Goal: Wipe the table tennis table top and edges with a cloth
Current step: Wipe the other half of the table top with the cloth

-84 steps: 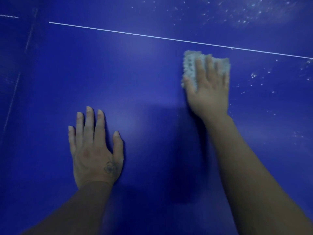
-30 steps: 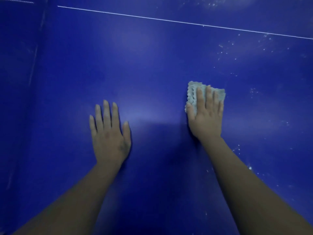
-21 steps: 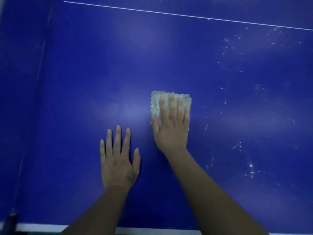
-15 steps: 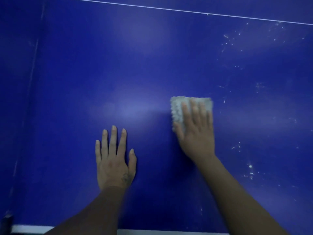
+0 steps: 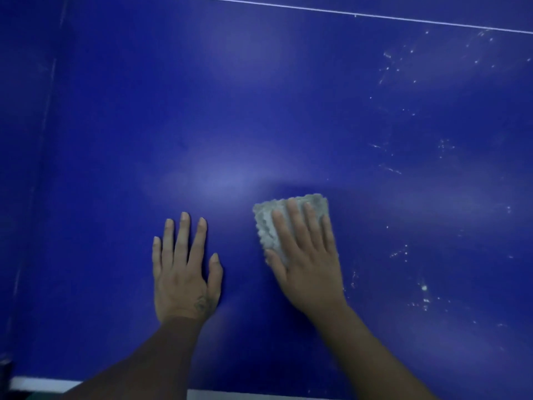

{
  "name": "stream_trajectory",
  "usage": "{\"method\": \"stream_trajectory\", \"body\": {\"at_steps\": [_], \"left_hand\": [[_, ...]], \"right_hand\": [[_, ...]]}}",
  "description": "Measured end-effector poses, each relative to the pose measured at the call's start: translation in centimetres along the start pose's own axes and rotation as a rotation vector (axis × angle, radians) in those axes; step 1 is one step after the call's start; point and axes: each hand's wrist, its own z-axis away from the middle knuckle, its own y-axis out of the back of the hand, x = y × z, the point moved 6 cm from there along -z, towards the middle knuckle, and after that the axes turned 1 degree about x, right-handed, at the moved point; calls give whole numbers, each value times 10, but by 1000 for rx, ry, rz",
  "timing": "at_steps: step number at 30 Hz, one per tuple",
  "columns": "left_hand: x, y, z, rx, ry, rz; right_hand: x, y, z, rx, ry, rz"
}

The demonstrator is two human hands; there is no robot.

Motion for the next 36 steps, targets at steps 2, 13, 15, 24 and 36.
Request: {"method": "stream_trajectory", "body": {"at_steps": [2, 13, 15, 24, 36], "left_hand": [[1, 1, 0, 2, -2, -12], [2, 1, -1, 12, 2, 5], [2, 2, -1, 13, 1, 8], [3, 3, 0, 21, 1, 8], [1, 3, 0, -4, 8, -2]], "right_hand": [[37, 6, 2, 16, -41, 30], [20, 1, -28, 3, -243, 48], [-7, -3, -6, -22, -93, 10], [99, 14, 47, -4, -433, 47], [-25, -12, 65, -78, -77, -36]]}}
